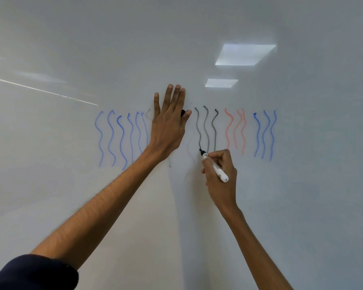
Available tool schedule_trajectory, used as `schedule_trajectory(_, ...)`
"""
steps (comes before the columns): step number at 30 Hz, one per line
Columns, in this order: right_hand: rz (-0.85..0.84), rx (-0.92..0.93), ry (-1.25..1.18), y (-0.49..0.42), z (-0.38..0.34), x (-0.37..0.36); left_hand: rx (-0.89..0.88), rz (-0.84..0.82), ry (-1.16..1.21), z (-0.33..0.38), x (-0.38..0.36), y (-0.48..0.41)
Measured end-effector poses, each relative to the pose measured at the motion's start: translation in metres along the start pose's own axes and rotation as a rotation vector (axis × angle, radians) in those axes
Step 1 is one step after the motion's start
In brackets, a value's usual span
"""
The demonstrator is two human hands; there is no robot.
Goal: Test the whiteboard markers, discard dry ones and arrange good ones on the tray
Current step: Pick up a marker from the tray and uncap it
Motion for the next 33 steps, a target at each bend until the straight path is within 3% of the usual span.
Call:
schedule_trajectory(6, 0.011, -0.106, -0.170, 0.018, -0.001, 0.008, 0.029, 0.034, 0.223, 0.015, 0.019, 0.045)
schedule_trajectory(11, 0.007, -0.210, -0.302, 0.045, 0.008, 0.012, 0.196, 0.054, 0.489, 0.029, 0.032, 0.138)
schedule_trajectory(16, -0.014, -0.368, -0.363, 0.083, 0.028, 0.009, 0.577, -0.249, 0.790, 0.037, 0.027, 0.225)
schedule_trajectory(20, -0.133, -0.490, -0.363, 0.125, 0.046, 0.002, 0.601, -0.534, 0.855, 0.041, 0.015, 0.287)
schedule_trajectory(22, -0.200, -0.536, -0.339, 0.146, 0.055, -0.001, 0.604, -0.591, 0.867, 0.040, 0.013, 0.314)
schedule_trajectory(27, -0.202, -0.705, -0.271, 0.196, 0.075, -0.002, 0.838, -0.495, 1.017, 0.039, 0.012, 0.372)
schedule_trajectory(33, -0.244, -0.805, -0.264, 0.252, 0.087, -0.011, 1.112, -0.402, 0.905, 0.048, 0.004, 0.422)
Point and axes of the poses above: each hand's wrist, its own y-axis away from the middle knuckle, its own x-axis out of the back of the hand, z = x × y, the point moved 3 cm from there along -y, towards the middle knuckle, and after that the axes turned 3 degrees about -z, right-handed, at the moved point
